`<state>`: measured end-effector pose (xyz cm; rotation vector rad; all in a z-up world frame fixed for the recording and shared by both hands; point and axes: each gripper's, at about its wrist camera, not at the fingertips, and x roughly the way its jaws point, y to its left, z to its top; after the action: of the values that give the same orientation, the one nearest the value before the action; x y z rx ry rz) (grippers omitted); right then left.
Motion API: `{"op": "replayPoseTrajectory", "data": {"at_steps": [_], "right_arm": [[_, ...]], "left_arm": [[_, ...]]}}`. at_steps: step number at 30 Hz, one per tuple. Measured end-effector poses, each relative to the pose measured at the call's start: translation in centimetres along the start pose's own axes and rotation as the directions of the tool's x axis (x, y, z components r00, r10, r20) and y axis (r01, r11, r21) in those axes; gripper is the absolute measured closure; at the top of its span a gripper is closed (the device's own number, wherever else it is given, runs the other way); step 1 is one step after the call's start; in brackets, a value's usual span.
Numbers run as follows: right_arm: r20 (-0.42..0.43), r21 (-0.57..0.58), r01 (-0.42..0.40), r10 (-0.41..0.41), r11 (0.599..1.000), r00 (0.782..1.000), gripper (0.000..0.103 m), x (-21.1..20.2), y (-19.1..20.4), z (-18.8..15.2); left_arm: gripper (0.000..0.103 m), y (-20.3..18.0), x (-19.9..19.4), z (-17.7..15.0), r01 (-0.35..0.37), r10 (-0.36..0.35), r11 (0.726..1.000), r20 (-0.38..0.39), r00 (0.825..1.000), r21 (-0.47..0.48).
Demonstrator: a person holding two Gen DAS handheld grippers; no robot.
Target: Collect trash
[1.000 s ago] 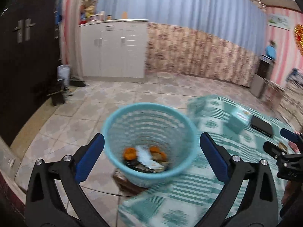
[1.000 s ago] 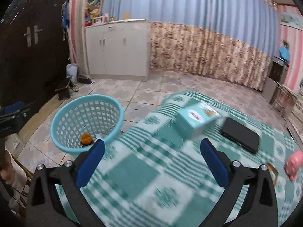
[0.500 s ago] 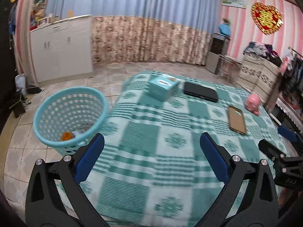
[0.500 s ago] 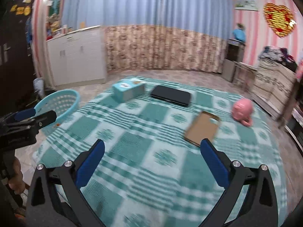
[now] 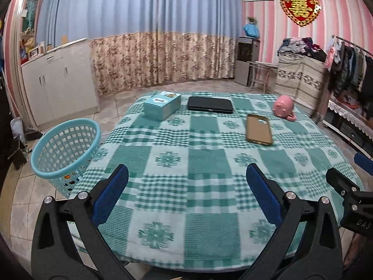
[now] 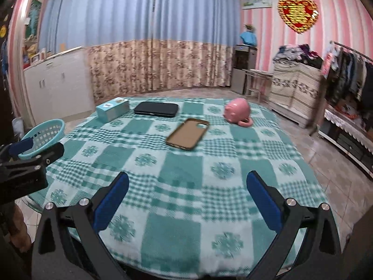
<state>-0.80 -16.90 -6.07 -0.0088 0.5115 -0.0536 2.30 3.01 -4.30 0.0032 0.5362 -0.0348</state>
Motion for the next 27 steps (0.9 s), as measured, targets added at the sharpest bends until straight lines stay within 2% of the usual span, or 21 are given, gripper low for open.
{"op": "replayPoseTrajectory", "data": {"at_steps": [14, 27], "right_arm": [[0.069, -0.006, 0.031, -0.031, 0.999, 0.997, 0.004, -3.2, -0.2, -0.6], [0.108, -0.025, 0.044, -0.041, 0.999, 0.993, 0.004, -4.5, 0.1, -0.5]], "left_arm": [[0.005, -1.3, -3.6, -0.7, 0.010, -0.011, 1.000, 0.088, 0.996, 0.013], [0.005, -1.6, -4.7, -1.2, 0.008, -0.011, 1.000, 0.124, 0.992, 0.026]]}}
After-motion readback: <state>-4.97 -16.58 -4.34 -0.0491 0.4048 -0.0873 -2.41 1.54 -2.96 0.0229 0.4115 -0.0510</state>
